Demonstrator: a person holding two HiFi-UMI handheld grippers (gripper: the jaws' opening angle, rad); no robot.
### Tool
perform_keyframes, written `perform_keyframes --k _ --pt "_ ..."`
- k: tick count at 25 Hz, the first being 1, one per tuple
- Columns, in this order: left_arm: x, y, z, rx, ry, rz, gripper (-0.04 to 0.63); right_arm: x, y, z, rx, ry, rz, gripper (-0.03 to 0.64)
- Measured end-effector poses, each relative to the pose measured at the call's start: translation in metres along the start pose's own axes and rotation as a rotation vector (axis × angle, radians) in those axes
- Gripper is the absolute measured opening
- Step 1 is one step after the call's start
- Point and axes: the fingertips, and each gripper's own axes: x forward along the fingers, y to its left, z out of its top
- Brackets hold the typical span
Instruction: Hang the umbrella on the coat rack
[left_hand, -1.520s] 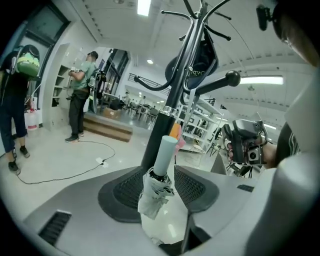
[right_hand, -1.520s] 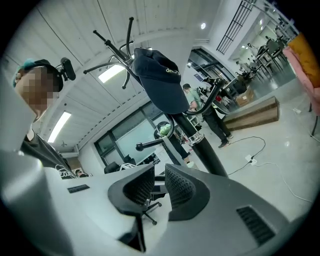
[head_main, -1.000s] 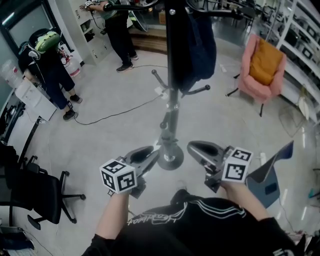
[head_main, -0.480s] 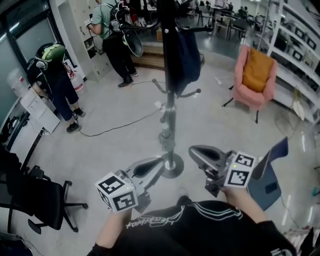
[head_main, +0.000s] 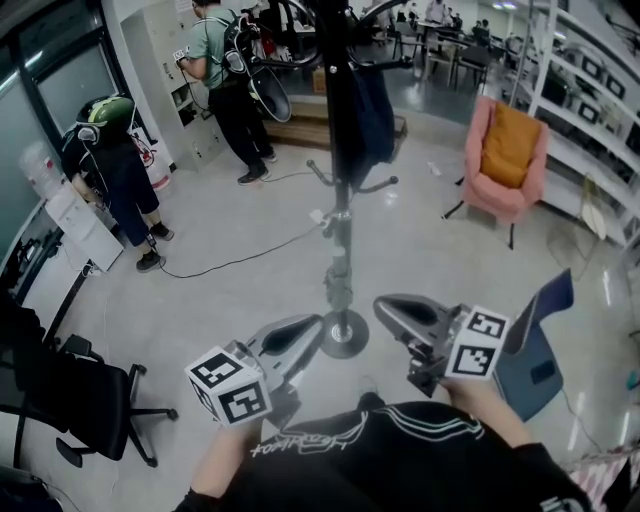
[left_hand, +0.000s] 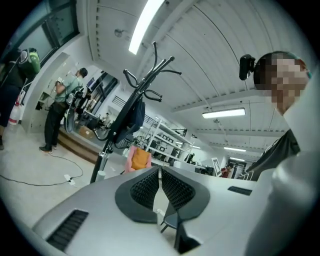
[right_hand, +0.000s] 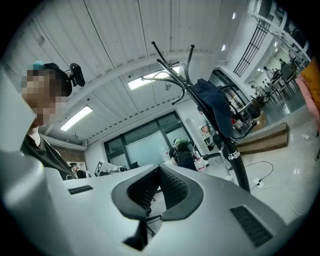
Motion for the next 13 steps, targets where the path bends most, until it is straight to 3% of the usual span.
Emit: perform_keyframes --k 3,13 --pt "-0.0027 -0.0009 -0.0017 0.049 0.013 0.029 0.015 -0.0020 0.0048 -0.0010 -0.006 0.006 0.002 0.012" --pt "-0.0090 -0.0056 -0.0082 0.028 0.012 0.043 0.015 -0.0082 0.0103 -0.0081 -0.007 -0.006 -0.007 0.012"
